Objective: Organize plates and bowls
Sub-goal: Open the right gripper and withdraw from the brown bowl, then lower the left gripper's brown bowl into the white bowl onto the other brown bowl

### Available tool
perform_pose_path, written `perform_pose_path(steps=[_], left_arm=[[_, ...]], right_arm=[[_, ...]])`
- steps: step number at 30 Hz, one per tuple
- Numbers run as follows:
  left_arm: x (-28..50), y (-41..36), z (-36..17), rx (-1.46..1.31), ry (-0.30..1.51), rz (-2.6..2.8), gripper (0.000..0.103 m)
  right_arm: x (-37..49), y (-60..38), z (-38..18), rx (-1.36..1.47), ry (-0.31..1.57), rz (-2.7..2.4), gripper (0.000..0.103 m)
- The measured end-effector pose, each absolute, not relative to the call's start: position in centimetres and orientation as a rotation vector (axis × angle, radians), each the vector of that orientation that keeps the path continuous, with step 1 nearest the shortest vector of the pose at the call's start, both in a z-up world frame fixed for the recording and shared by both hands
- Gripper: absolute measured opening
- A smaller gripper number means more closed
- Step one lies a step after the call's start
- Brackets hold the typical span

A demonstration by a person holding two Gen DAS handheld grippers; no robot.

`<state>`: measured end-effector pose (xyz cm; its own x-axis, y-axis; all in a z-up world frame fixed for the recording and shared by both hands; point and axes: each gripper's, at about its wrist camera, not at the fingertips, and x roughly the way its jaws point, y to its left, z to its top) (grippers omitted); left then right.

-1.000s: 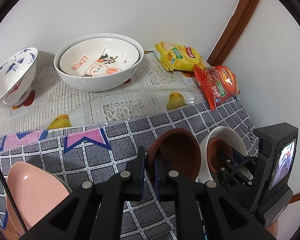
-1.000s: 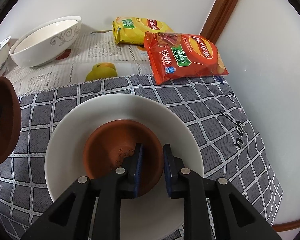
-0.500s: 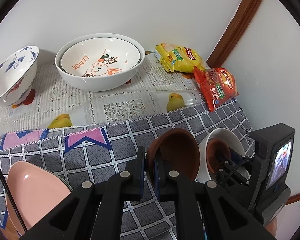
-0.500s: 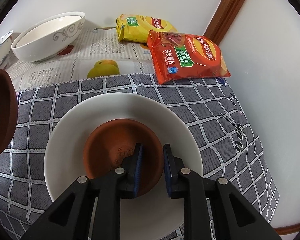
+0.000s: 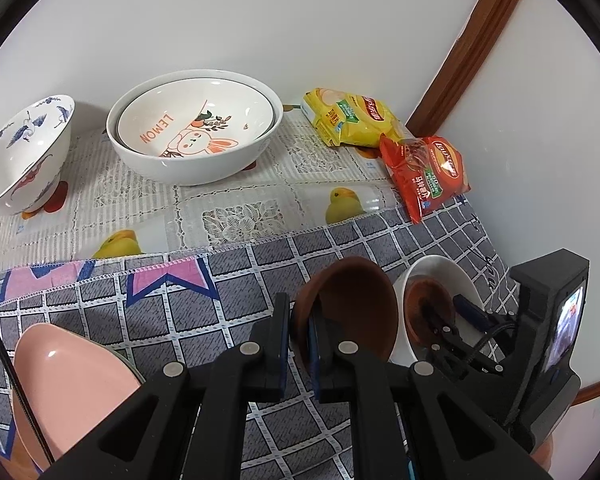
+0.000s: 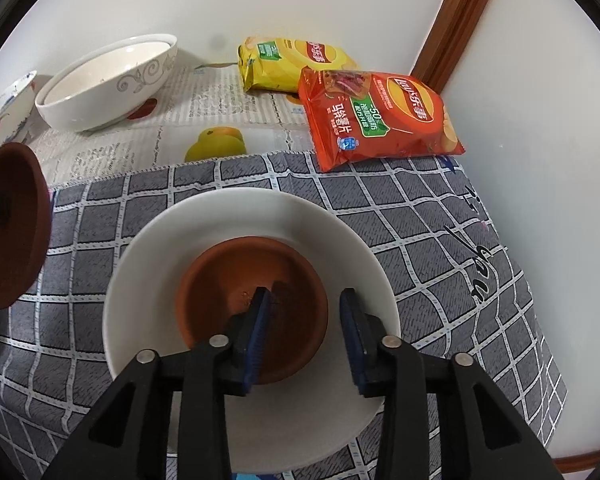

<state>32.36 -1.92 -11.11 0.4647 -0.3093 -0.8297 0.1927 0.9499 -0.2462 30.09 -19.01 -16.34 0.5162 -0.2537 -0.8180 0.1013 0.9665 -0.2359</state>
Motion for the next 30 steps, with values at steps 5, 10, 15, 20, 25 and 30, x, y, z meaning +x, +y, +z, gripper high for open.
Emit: perform_pose_path(steps=[5,10,15,20,25,30], left_arm=[[32.1,-2.3,-10.9,-0.120,1.038,-0.314,0.009],[31.7,-2.8,-10.4,-0.103,1.021,-0.301,0.009],[31.1,-4.1,-9.9,-0.096,1.011,-0.320,0.009],[30.6,-6.1,-9.9,-0.079,1.028,-0.350,0.009],[30.6,-7.8,-9.7,-0.070,1.031,-0.358,0.009],[31.0,-9.8,-10.2,-0.059,1.049,-0.364,0.009]], right_arm=[[29.3,-18.9,-15.7,-0.165,0.989,-0.208,0.040],[28.0,-19.4,-14.3,-0.149,0.963,-0.191,0.040],[25.9,-21.1,-11.6,-0.090,0.918,-0.142,0.040],[23.8,-23.3,-9.7,-0.055,0.866,-0.173,0.041],[22.1,-25.9,-9.6,-0.007,0.854,-0.202,0.041],[21.3,-27.2,-10.7,-0.009,0.871,-0.205,0.041]])
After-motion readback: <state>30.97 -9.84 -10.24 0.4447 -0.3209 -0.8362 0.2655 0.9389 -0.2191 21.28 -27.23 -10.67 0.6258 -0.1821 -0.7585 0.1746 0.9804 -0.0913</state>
